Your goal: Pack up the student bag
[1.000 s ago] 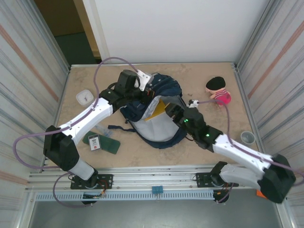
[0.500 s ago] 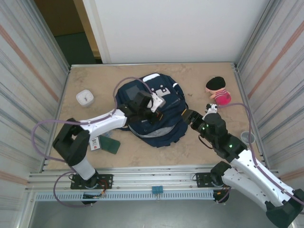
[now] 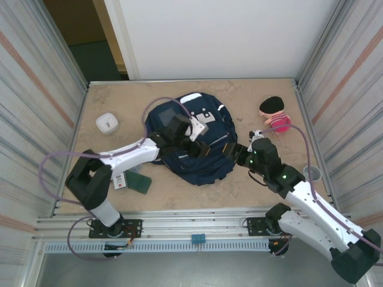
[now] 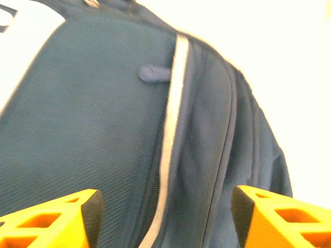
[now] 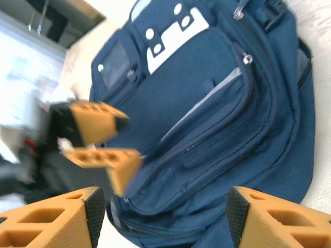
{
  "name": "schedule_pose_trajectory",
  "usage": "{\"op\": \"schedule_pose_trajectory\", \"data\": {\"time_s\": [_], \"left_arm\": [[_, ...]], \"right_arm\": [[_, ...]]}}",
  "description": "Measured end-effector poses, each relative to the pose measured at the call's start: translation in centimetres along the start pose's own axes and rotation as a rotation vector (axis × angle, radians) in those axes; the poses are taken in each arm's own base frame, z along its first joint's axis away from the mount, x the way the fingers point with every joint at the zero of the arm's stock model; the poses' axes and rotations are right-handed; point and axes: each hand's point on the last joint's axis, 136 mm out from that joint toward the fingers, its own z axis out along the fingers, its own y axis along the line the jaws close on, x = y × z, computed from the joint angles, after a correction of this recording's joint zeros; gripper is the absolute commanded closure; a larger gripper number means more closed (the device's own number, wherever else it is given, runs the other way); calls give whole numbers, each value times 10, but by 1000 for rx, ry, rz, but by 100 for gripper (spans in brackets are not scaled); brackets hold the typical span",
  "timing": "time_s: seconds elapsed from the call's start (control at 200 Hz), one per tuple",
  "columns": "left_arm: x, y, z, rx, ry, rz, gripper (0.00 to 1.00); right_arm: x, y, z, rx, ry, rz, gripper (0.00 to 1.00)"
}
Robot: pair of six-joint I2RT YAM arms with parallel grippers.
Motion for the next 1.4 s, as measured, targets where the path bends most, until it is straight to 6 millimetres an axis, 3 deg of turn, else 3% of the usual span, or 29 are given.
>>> {"op": "schedule_pose_trajectory", "data": {"time_s": [0.105,0.175,0.266,0.376,0.436,0.531,0.707,0.762,0.827,0.967,1.062,1.188,1.398], "left_arm": [[-25,24,-40,-47,-93,-91,29],[-28,42,-62,-84,-140,-157,29],[-4,64,-80,-126,-149,-266,29],[45,79,-83,-151,-107,-403,29],[68,85,-83,-165,-84,-472,29],[90,96,-87,-195,-73,-569,29],[97,117,-98,-236,-118,-673,29],[97,118,-99,-236,-128,-685,29],[98,117,-100,-235,-137,-690,29],[103,118,-104,-244,-147,-713,30],[104,120,-107,-249,-157,-720,30],[100,119,-111,-239,-173,-717,30],[85,106,-115,-156,-231,-662,29]], "right_arm": [[14,13,6,-54,88,-156,32],[29,27,6,-112,138,-311,30],[57,47,5,-206,202,-582,28],[89,59,7,-278,256,-898,22],[102,56,15,-275,294,-1033,13],[116,48,36,-242,357,-1193,10],[148,30,68,-216,464,-1401,9],[156,25,78,-213,484,-1443,12],[160,19,91,-192,488,-1489,27],[159,12,109,-133,465,-1560,63],[158,19,104,-153,448,-1595,100],[137,32,84,-171,386,-1605,100],[58,57,38,-167,202,-1541,100]]}}
